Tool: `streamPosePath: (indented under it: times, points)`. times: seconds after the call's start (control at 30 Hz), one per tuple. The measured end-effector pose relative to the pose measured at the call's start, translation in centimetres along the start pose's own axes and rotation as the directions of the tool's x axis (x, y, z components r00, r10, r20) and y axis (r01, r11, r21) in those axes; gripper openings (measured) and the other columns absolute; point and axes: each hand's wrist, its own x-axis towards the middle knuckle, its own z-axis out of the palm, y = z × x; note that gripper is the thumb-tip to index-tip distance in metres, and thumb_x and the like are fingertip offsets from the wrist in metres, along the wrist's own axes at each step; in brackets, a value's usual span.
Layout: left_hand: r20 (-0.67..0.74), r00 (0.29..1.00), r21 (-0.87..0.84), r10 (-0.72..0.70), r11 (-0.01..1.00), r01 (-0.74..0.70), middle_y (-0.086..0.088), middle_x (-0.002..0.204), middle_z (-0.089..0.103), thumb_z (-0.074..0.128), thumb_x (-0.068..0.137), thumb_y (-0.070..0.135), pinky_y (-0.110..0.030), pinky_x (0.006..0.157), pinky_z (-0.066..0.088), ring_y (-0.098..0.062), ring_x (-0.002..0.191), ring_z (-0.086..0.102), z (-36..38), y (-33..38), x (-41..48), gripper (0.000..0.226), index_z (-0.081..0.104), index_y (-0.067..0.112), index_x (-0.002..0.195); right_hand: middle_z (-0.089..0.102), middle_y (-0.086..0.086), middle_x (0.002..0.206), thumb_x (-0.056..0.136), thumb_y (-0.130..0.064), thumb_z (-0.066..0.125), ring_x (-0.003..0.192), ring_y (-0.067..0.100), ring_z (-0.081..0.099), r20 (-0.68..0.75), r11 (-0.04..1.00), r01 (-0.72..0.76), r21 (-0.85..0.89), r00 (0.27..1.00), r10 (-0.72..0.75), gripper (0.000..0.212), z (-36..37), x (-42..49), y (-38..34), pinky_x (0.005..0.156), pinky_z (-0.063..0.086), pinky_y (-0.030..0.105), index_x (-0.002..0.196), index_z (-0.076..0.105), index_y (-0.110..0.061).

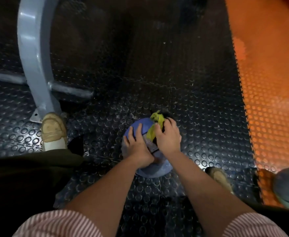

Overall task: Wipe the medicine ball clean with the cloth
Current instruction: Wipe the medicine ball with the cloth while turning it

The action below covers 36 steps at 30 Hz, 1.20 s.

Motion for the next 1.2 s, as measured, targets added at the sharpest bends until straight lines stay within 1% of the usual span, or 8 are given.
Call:
streamPosePath:
  times: [0.1, 0.2, 0.37, 0.63, 0.77, 0.87, 1.03, 1.2]
  points:
    - [-0.003, 1.0, -0.058, 0.007, 0.998, -0.008, 0.003, 0.158, -0.025, 0.09, 0.055, 0.052, -0.048, 0.119, 0.004, -0.033, 0.146, -0.018, -0.2, 0.8, -0.5, 0.144, -0.019, 0.036, 0.149, 0.028, 0.007, 0.149, 0.1, -0.04, 0.034, 0.131, 0.033, 0.032, 0.058, 0.98, -0.161, -0.113, 0.984, 0.168, 0.042, -0.4, 1.6, -0.8, 0.106, 0.024, 0.049, 0.131, 0.044, -0.014]
    - [-0.007, 1.0, -0.101, 0.005, 0.995, -0.005, 0.003, 0.158, -0.023, 0.092, 0.052, 0.047, -0.047, 0.119, 0.003, -0.032, 0.146, -0.018, -0.4, 0.8, -0.5, 0.146, -0.016, 0.036, 0.15, 0.027, 0.01, 0.146, 0.101, -0.041, 0.031, 0.129, 0.04, 0.035, 0.275, 0.95, 0.074, -0.303, 0.961, 0.013, 0.045, -1.4, 2.6, -0.5, 0.104, 0.031, 0.051, 0.134, 0.037, -0.011]
    - [0.01, 1.0, -0.102, 0.011, 0.995, -0.01, 0.005, 0.158, -0.022, 0.093, 0.051, 0.047, -0.05, 0.118, 0.003, -0.032, 0.146, -0.018, -0.8, 0.5, 0.2, 0.146, -0.014, 0.039, 0.149, 0.016, 0.01, 0.154, 0.102, -0.034, 0.035, 0.134, 0.034, 0.034, 0.56, 0.861, 0.384, -0.334, 0.815, -0.146, 0.049, -4.5, 4.7, 0.0, 0.108, 0.03, 0.041, 0.142, 0.028, -0.006]
    - [0.011, 0.995, -0.069, 0.097, 0.993, -0.096, 0.008, 0.158, -0.017, 0.086, 0.053, 0.061, -0.054, 0.117, 0.011, -0.032, 0.147, -0.012, -2.2, 0.1, 2.7, 0.13, -0.004, 0.053, 0.146, 0.028, 0.014, 0.143, 0.097, -0.05, 0.039, 0.13, 0.042, 0.029, 0.436, 0.968, 0.122, -0.219, 0.9, -0.015, 0.049, -2.2, 6.9, -0.3, 0.108, 0.026, 0.047, 0.134, 0.035, -0.018]
    - [0.002, 0.997, -0.098, 0.08, 0.992, -0.079, 0.01, 0.158, -0.011, 0.089, 0.052, 0.055, -0.051, 0.116, 0.018, -0.029, 0.147, -0.003, -3.5, 0.1, 3.7, 0.127, 0.005, 0.051, 0.148, 0.035, 0.012, 0.136, 0.099, -0.049, 0.031, 0.122, 0.034, 0.033, 0.277, 0.931, 0.279, -0.236, 0.937, -0.211, 0.048, -2.0, 5.6, -0.1, 0.104, 0.028, 0.044, 0.128, 0.043, -0.013]
    - [0.007, 1.0, -0.051, 0.021, 0.998, -0.021, 0.01, 0.159, -0.01, 0.089, 0.054, 0.054, -0.045, 0.117, 0.017, -0.026, 0.148, -0.002, -4.0, 0.2, 3.8, 0.135, 0.0, 0.033, 0.154, 0.038, 0.01, 0.134, 0.095, -0.052, 0.025, 0.114, 0.031, 0.037, 0.212, 0.839, 0.484, -0.248, 0.872, -0.441, 0.056, -1.4, 3.6, 0.3, 0.095, 0.032, 0.043, 0.126, 0.049, -0.012]
    - [-0.015, 0.998, -0.096, 0.065, 0.993, -0.066, 0.009, 0.158, -0.011, 0.089, 0.051, 0.054, -0.051, 0.116, 0.017, -0.028, 0.147, -0.002, -2.9, -0.2, 2.1, 0.127, 0.007, 0.049, 0.148, 0.035, 0.006, 0.135, 0.101, -0.044, 0.032, 0.12, 0.027, 0.033, 0.321, 0.924, 0.365, -0.109, 0.893, -0.315, 0.042, -1.7, 7.2, 1.1, 0.102, 0.028, 0.043, 0.129, 0.042, -0.015]
    - [-0.069, 0.993, -0.057, 0.098, 0.993, -0.102, 0.012, 0.156, -0.011, 0.09, 0.048, 0.055, -0.052, 0.118, 0.016, -0.026, 0.146, -0.004, -1.1, 0.4, 1.2, 0.128, 0.009, 0.05, 0.147, 0.039, 0.006, 0.132, 0.1, -0.045, 0.034, 0.118, 0.028, 0.034, 0.225, 0.947, 0.298, -0.115, 0.937, -0.268, 0.041, -1.3, 6.8, 2.4, 0.102, 0.03, 0.044, 0.125, 0.047, -0.015]
